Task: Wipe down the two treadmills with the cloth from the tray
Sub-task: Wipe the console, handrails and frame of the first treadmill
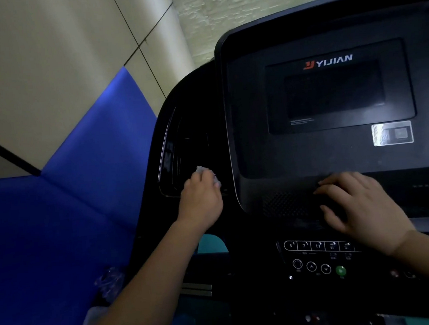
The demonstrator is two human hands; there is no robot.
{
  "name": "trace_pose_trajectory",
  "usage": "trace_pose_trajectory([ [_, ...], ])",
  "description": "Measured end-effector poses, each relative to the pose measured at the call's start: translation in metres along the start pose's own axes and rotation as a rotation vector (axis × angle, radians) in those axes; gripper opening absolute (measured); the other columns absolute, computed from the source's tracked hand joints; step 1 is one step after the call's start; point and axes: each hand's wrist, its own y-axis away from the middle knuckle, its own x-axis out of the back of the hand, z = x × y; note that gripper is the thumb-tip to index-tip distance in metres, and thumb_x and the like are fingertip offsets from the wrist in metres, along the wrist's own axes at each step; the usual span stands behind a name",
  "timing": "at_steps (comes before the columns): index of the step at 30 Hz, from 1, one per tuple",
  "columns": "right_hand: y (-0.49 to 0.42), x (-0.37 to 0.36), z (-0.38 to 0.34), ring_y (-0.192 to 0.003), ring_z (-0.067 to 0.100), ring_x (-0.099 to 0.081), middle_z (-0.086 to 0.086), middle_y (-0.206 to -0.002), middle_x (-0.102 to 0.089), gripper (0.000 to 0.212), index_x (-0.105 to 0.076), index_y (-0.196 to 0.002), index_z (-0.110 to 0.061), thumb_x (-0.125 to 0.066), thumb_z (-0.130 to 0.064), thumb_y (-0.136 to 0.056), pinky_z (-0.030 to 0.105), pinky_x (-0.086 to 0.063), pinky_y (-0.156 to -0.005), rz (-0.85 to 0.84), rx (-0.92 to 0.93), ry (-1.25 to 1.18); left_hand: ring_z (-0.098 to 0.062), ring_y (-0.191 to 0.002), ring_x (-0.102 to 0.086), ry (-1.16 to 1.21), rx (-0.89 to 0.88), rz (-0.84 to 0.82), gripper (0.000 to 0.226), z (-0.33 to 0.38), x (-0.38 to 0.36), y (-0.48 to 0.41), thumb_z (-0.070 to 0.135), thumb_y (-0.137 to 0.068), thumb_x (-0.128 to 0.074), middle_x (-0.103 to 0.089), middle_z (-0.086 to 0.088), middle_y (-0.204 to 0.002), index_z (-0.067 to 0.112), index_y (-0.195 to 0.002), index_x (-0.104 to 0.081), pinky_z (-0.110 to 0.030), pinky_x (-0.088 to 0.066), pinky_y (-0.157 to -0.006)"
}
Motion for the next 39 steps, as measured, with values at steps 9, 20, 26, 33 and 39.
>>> trace_pose_trajectory([
  [9, 0.0, -0.002, 0.001, -0.093, 0.029, -0.057, 0.005, -0.105, -0.061, 0.037, -0.068, -0.101, -0.015, -0.046, -0.038, -0.082, 0.042, -0.045, -0.08, 0.0, -0.004, -0.001, -0.023, -0.093, -0.048, 0.132, -0.134, 0.016, 0.017, 0.01, -0.001, 0.008, 0.02, -0.096, -0.039, -0.051, -0.007, -0.103, 0.01, -0.103, -0.051, -0.041, -0.044, -0.082],
  [20, 0.001, 0.0, 0.003, -0.094, 0.027, -0.057, 0.004, -0.105, -0.061, 0.035, -0.068, -0.1, -0.016, -0.047, -0.038, -0.083, 0.04, -0.045, -0.079, -0.008, -0.007, -0.006, -0.024, -0.089, -0.054, -0.262, -0.038, -0.152, 0.033, -0.061, 0.033, -0.009, 0.031, -0.099, -0.031, -0.059, -0.01, -0.103, 0.01, -0.115, -0.051, -0.04, -0.047, -0.075],
  [26, 0.002, -0.001, 0.003, -0.095, 0.028, -0.058, 0.003, -0.105, -0.061, 0.034, -0.067, -0.1, -0.017, -0.048, -0.038, -0.082, 0.042, -0.047, -0.08, -0.016, -0.008, -0.013, -0.024, -0.089, -0.055, -0.162, 0.103, -0.397, 0.033, -0.047, 0.049, -0.039, 0.034, -0.102, -0.027, -0.061, -0.013, -0.106, 0.012, -0.111, -0.049, -0.035, -0.043, -0.074],
  [33, 0.002, -0.001, 0.003, -0.096, 0.028, -0.058, 0.003, -0.105, -0.062, 0.034, -0.067, -0.1, -0.017, -0.048, -0.038, -0.082, 0.041, -0.046, -0.08, -0.008, -0.011, -0.02, -0.022, -0.093, -0.054, 0.137, -0.074, 0.009, 0.028, -0.007, 0.006, 0.008, 0.027, -0.097, -0.033, -0.058, -0.005, -0.103, 0.012, -0.106, -0.055, -0.04, -0.047, -0.08],
  [39, 0.001, 0.0, 0.002, -0.096, 0.029, -0.058, 0.004, -0.105, -0.062, 0.036, -0.068, -0.1, -0.016, -0.047, -0.039, -0.083, 0.042, -0.046, -0.079, -0.009, -0.009, -0.012, -0.027, -0.115, -0.044, 0.112, -0.017, 0.358, 0.035, 0.019, -0.047, 0.073, 0.018, -0.092, -0.042, -0.049, -0.009, -0.124, 0.014, -0.126, -0.046, -0.039, -0.044, -0.1],
])
